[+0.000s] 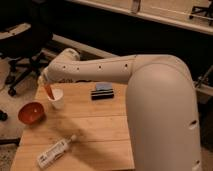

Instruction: Place the pepper in the ceramic cup

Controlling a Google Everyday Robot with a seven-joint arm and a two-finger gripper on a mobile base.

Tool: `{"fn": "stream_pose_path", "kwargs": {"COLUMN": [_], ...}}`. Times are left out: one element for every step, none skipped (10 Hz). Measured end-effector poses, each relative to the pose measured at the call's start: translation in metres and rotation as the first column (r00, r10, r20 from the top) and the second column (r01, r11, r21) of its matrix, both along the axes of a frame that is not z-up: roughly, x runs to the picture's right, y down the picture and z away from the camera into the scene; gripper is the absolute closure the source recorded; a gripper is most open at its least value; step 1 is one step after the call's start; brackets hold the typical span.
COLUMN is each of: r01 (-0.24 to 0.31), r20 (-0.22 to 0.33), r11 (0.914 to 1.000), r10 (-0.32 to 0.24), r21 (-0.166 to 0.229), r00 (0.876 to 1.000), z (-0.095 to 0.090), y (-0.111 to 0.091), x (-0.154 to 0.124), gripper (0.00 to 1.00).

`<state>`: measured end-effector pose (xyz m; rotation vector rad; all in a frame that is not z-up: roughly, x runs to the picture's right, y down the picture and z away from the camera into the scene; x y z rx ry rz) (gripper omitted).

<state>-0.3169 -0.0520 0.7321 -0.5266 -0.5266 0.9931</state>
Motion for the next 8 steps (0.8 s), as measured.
{"fn": "stream_pose_path", "kwargs": {"r01": [-0.001,-0.001,0.002,0.011,0.026,0.033,0.039,0.043], "r20": [0.016,0.025,0.027,0.027,0.025,0.024,0.014,0.003], "r11": [0.9993,0.9984,0.9978,0.9970,0.9957,0.9947,0.9933,0.9921], "r10": [0.000,-0.001,-0.004,-0.013,-0.028,-0.036,-0.041,-0.044], "r21": [0.037,0.056,0.066,0.076,0.090,0.098,0.109,0.118], "r00": [1.000,1.000,1.000,1.000,0.999,0.999,0.999,0.999], "z": [0.005,0.011,0.018,0.026,0.035,0.040,0.047,0.053], "y": [-0.005,-0.007,-0.006,-0.003,0.001,0.003,0.003,0.002], "x": [-0.006,-0.011,-0.014,-0.020,-0.028,-0.033,-0.035,-0.035], "gripper": [0.56,0.56,0.56,0.56,0.56,0.56,0.56,0.56]}}
